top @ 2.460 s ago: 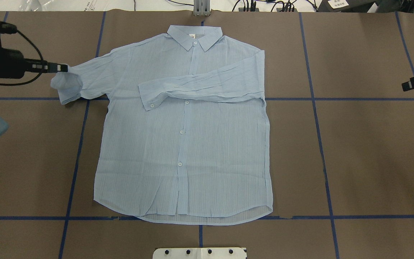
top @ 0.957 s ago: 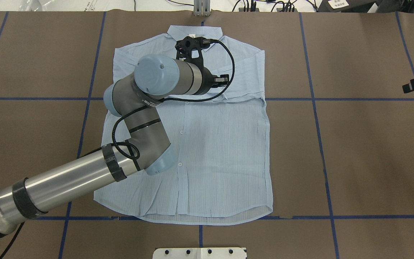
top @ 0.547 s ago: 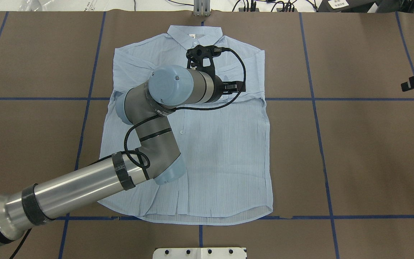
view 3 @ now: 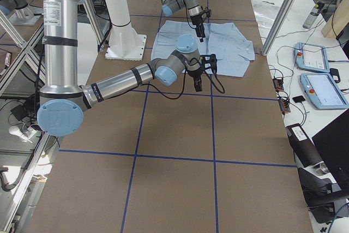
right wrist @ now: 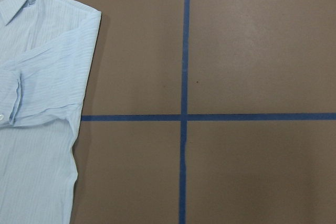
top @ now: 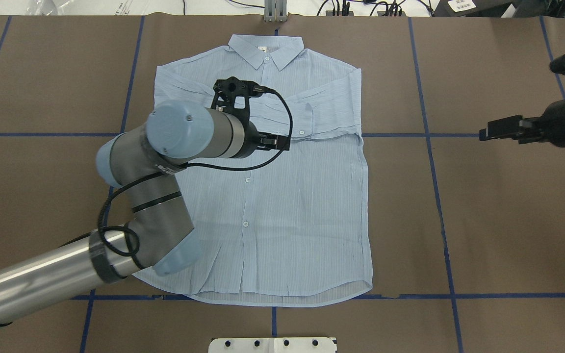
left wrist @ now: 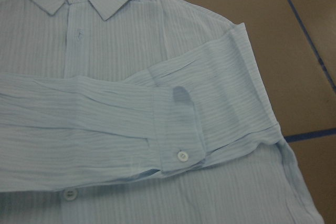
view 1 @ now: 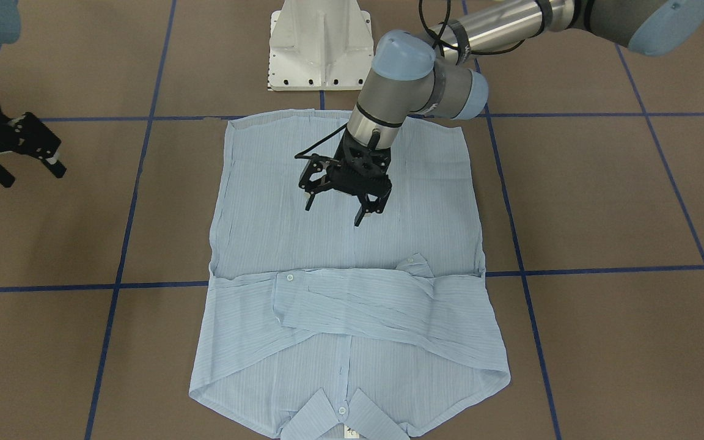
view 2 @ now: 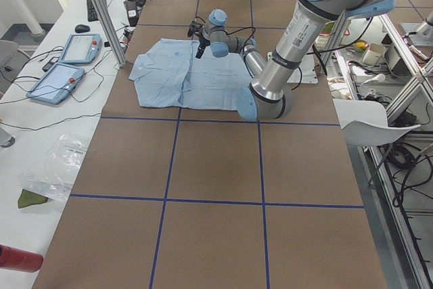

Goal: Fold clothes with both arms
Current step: 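Release the sleeve and draw the left gripper back while the right gripper approaches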

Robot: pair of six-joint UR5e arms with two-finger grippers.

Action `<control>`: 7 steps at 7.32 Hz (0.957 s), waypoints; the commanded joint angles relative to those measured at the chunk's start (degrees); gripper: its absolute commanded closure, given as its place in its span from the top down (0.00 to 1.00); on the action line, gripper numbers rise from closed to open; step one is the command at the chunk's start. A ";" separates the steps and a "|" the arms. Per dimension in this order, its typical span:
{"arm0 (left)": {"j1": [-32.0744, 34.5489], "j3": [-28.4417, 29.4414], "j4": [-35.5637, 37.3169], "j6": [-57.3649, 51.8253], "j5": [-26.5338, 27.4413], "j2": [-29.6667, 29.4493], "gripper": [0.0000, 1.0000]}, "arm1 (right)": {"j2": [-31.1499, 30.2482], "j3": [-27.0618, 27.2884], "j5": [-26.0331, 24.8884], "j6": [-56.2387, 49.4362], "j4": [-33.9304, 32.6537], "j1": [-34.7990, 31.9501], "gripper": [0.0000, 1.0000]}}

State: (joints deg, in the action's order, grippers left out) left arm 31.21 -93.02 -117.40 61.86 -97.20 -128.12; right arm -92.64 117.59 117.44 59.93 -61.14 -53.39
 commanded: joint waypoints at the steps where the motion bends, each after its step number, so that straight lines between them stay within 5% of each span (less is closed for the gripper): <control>1: -0.01 -15.03 3.75 -3.15 -2.20 11.70 1.00 | -0.43 4.56 -16.12 15.25 0.15 17.45 1.00; 3: -0.62 -20.78 3.23 -2.19 -2.03 21.11 1.00 | -1.31 6.85 -31.86 23.97 -2.64 32.41 1.00; 5: -3.24 -24.22 -1.22 0.78 0.15 32.70 1.00 | -0.44 12.03 -36.82 29.25 -12.83 39.38 1.00; 7: -10.88 -24.06 -1.87 9.90 7.61 36.96 1.00 | 0.00 12.05 -38.51 29.37 -13.13 40.82 1.00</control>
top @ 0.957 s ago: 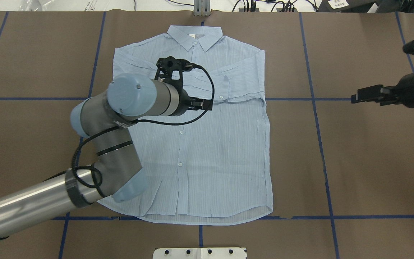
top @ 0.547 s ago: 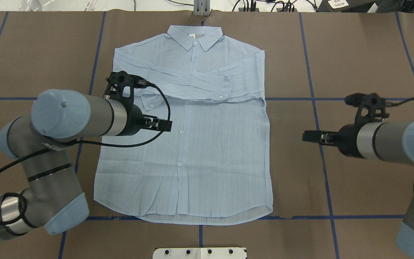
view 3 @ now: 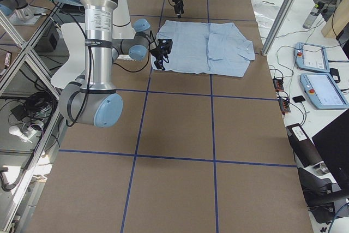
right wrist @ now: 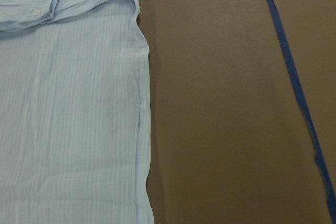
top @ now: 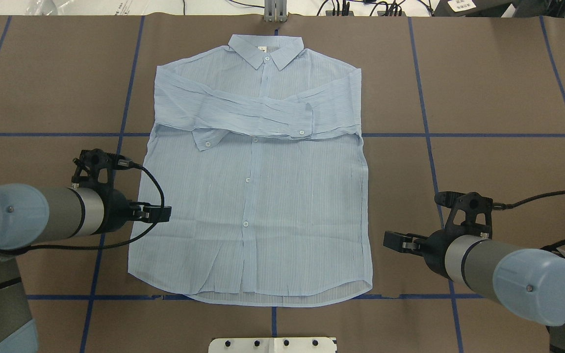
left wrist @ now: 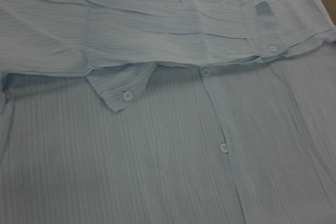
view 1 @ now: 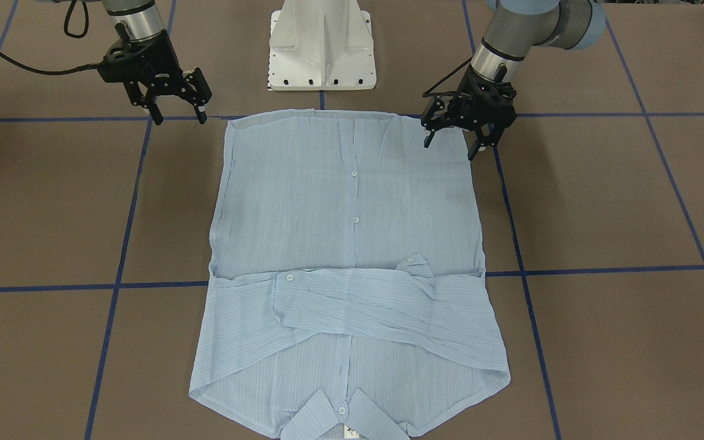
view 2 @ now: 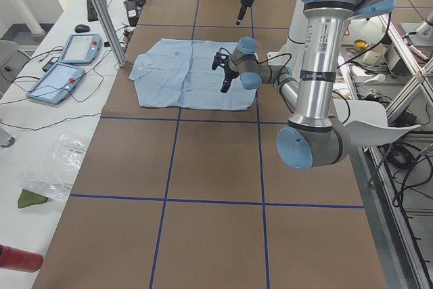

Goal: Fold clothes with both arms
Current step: 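Lower both grippers to the shirt hem corners nearest the robot and grasp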

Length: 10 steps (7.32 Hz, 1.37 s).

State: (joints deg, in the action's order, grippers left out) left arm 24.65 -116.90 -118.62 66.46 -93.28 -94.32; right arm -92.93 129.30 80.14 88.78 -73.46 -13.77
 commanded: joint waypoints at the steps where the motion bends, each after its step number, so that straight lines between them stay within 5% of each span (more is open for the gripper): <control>1: -6.43 0.09 -0.47 7.26 4.51 4.48 1.00 | 0.29 0.16 -1.21 0.52 -0.81 1.20 1.00; 2: -7.67 0.26 -0.30 8.07 6.08 5.45 0.98 | 0.38 0.16 -1.48 0.52 -0.81 1.29 1.00; 5: -11.10 1.23 0.40 15.18 7.32 6.43 0.44 | 0.38 -0.10 -2.09 0.52 -0.81 1.81 1.00; 10: -11.38 0.88 0.84 15.63 7.33 6.51 0.27 | 0.38 -0.36 -2.18 0.52 -0.81 2.08 1.00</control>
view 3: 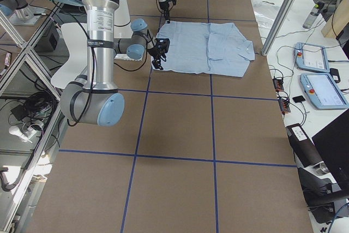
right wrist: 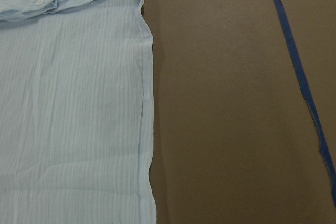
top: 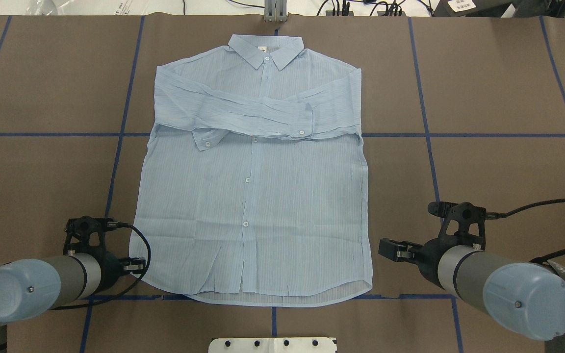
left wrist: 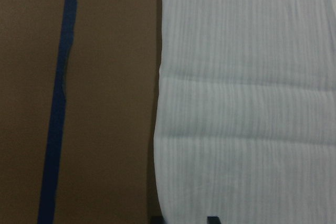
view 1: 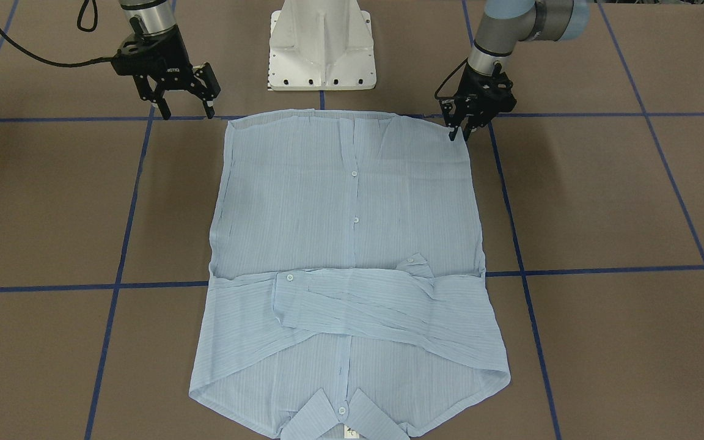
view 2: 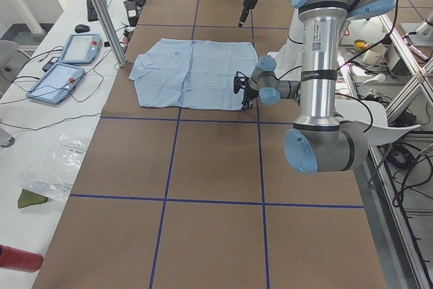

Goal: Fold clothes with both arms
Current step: 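Lower both grippers to the shirt hem corners nearest the robot and grasp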

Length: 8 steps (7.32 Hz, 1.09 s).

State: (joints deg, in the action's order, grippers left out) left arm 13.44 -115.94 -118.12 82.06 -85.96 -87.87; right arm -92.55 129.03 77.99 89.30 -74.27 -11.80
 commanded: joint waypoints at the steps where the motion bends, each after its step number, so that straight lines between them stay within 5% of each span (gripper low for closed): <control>1: -0.26 -0.25 0.78 0.03 0.00 0.07 0.27 | 0.00 -0.10 -0.03 0.00 0.00 0.11 1.00; 3: -0.70 -0.51 1.57 0.03 0.00 0.07 0.22 | 0.00 -0.10 -0.03 0.09 0.00 0.20 1.00; 4: -0.96 -0.60 1.84 0.11 0.00 0.07 0.01 | -0.09 -0.27 -0.03 0.09 0.00 0.29 1.00; 8: -1.23 -1.30 1.75 0.03 0.53 -0.63 0.00 | -0.09 -0.98 -2.04 2.89 0.00 2.82 1.00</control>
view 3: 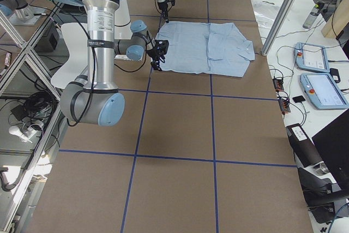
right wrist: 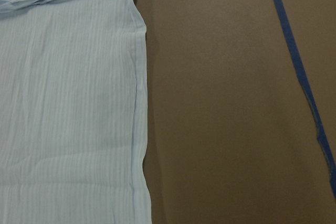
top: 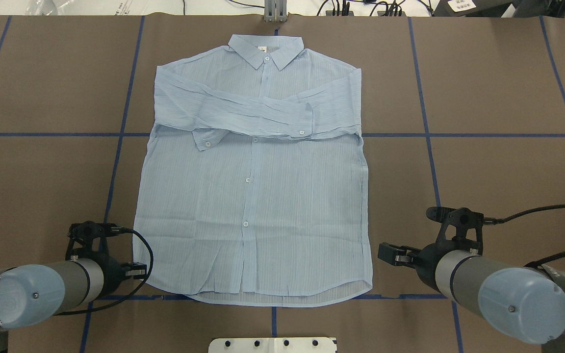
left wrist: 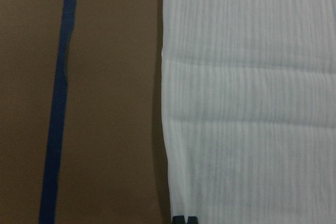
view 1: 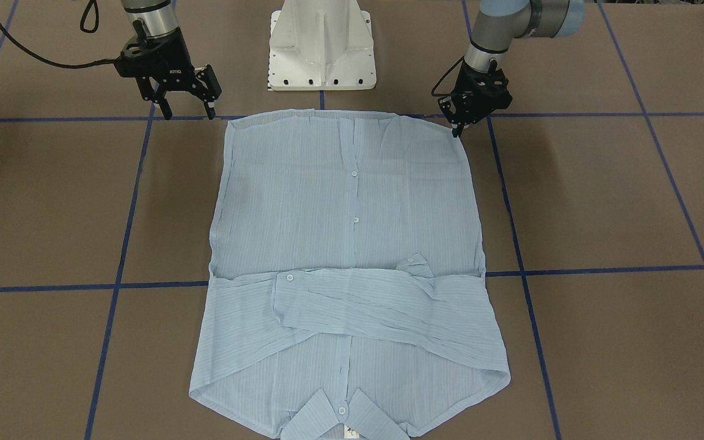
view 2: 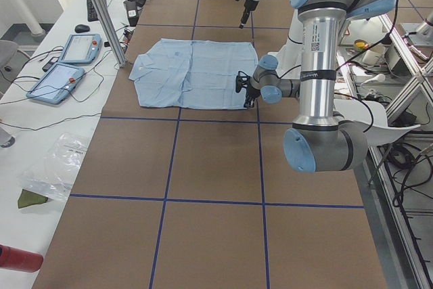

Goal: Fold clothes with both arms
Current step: 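Lower both grippers to the shirt hem corners nearest the robot and grasp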

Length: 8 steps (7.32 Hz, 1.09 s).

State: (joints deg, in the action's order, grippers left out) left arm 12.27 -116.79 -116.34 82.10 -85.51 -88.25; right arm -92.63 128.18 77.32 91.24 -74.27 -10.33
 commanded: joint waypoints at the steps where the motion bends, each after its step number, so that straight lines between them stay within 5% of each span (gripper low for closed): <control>1: -0.14 -0.63 -0.11 0.08 0.25 -0.25 0.00 | -0.01 -0.65 -2.86 2.00 -0.09 2.59 0.95; 2: -0.23 -0.81 -0.20 0.08 0.86 -0.34 0.00 | 0.16 -1.61 -4.71 4.80 -0.09 4.17 0.82; 4: -0.32 -0.90 -0.29 0.08 2.26 -0.69 0.00 | 2.09 -4.07 -5.95 7.00 0.43 5.58 0.73; 8: -2.07 -1.34 -0.38 0.25 6.57 -0.69 0.00 | 6.21 -7.59 -8.76 11.06 0.62 8.40 0.68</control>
State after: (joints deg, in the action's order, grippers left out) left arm 10.78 -118.12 -116.75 82.35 -80.18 -88.94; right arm -88.12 121.79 69.60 101.52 -73.64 -2.80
